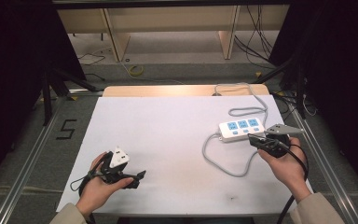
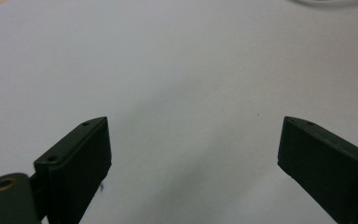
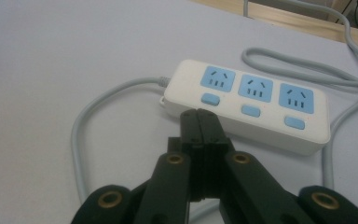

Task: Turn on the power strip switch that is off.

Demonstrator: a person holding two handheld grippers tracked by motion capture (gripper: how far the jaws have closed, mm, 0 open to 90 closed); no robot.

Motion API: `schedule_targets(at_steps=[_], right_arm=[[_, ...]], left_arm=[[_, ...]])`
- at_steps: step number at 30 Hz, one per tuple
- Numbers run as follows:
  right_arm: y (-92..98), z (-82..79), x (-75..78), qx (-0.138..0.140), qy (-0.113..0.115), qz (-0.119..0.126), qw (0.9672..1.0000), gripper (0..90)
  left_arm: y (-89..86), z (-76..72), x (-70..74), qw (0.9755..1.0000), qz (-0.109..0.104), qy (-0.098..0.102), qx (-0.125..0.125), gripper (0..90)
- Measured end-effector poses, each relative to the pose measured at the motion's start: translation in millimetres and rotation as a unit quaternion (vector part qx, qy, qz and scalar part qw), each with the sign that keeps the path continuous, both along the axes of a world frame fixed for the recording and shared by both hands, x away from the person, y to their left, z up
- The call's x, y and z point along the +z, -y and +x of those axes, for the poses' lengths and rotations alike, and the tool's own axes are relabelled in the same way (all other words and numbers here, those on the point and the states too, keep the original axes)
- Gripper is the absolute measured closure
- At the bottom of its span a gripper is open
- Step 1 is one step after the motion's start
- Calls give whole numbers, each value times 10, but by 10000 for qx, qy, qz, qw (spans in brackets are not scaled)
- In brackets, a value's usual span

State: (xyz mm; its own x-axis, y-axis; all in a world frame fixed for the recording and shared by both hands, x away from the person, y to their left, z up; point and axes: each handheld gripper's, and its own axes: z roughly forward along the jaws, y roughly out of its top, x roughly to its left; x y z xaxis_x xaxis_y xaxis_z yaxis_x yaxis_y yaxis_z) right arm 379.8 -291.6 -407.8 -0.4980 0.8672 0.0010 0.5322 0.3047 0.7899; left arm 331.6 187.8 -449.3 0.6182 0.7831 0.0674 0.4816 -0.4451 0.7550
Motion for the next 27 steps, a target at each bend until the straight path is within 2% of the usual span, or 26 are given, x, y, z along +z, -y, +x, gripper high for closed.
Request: schedule_targets(at_steps=[27], right_arm=[[-33, 180, 28, -102, -6, -89, 9999, 900]], left_arm=[[2, 2, 0, 10000, 11, -8, -10, 96]])
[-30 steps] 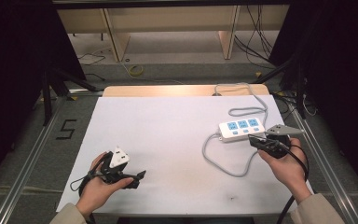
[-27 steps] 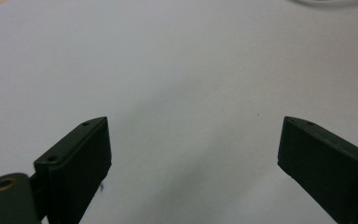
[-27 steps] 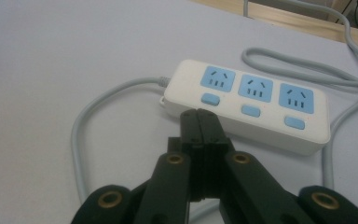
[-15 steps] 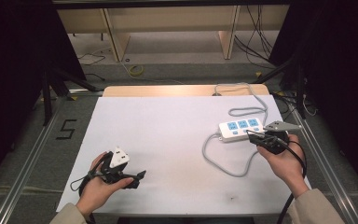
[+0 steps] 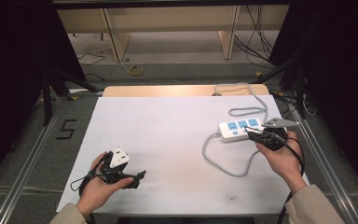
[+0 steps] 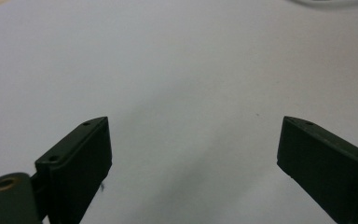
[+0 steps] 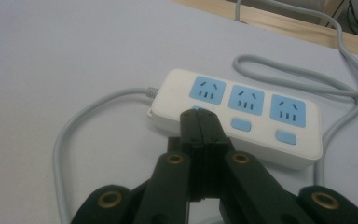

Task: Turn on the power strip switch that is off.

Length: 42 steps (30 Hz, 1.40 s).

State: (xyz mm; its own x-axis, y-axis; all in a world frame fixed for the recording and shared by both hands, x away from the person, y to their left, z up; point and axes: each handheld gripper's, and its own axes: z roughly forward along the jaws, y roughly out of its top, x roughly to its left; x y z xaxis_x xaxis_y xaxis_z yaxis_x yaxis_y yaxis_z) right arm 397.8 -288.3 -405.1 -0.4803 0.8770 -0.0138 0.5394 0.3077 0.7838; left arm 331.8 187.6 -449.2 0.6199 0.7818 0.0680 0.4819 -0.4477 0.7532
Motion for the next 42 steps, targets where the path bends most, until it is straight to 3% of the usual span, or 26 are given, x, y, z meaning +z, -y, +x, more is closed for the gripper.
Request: schedule_targets(at_steps=[42], right_arm=[[-36, 266, -9, -134, -130, -105, 9998, 900]], left_arm=[[2, 8, -3, 10000, 9, 4, -4, 98]])
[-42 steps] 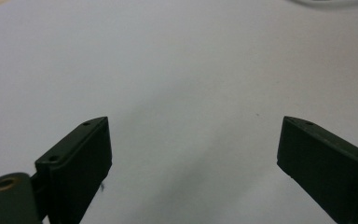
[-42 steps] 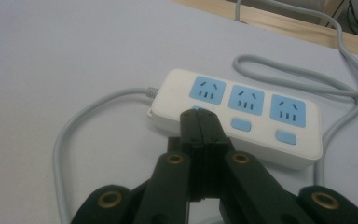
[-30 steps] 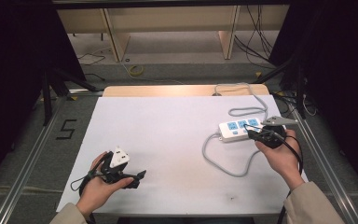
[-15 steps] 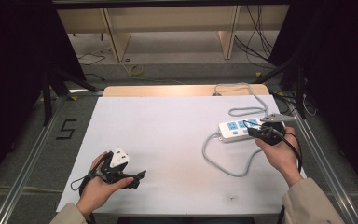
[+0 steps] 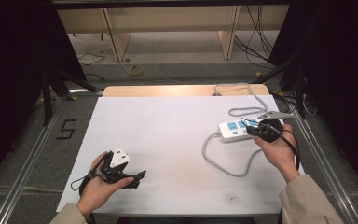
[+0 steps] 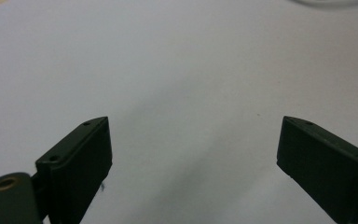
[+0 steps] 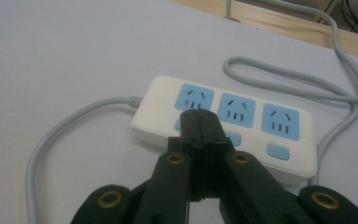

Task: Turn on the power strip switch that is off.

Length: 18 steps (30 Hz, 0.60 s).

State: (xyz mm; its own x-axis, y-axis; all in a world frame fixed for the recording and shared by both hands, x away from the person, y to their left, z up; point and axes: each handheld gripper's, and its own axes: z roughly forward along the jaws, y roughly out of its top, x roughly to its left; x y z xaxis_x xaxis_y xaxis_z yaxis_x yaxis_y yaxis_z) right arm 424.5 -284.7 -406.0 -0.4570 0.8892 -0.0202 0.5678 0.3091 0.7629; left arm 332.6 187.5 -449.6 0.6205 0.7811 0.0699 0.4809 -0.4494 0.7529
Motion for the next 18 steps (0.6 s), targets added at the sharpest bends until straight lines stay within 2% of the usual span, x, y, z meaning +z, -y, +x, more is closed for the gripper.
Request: schedule_targets(at_steps=[18], right_arm=[[-26, 117, -31, -3, -168, -64, 9998, 900]], left_arm=[[-2, 0, 1, 10000, -1, 1, 3, 99]])
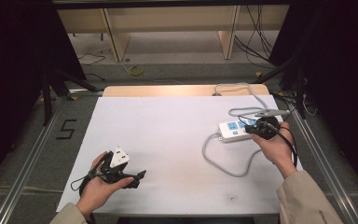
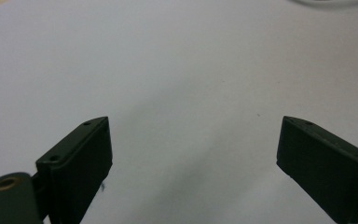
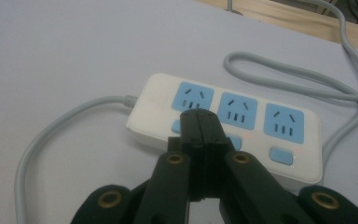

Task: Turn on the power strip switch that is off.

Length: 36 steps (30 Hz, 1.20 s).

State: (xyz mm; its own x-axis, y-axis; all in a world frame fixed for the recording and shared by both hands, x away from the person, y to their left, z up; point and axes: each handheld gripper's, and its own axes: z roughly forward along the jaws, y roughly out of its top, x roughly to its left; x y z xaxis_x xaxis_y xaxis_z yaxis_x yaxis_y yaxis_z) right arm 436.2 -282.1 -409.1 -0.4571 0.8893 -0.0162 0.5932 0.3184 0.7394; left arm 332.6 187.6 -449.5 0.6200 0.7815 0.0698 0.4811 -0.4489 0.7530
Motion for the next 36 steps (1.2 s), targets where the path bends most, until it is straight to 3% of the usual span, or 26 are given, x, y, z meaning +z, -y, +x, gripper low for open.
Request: schedule_targets(at_steps=[36], right_arm=[[-81, 206, -90, -46, -228, -163, 9996, 900]], left_arm=[[1, -1, -1, 10000, 1, -2, -1, 100]])
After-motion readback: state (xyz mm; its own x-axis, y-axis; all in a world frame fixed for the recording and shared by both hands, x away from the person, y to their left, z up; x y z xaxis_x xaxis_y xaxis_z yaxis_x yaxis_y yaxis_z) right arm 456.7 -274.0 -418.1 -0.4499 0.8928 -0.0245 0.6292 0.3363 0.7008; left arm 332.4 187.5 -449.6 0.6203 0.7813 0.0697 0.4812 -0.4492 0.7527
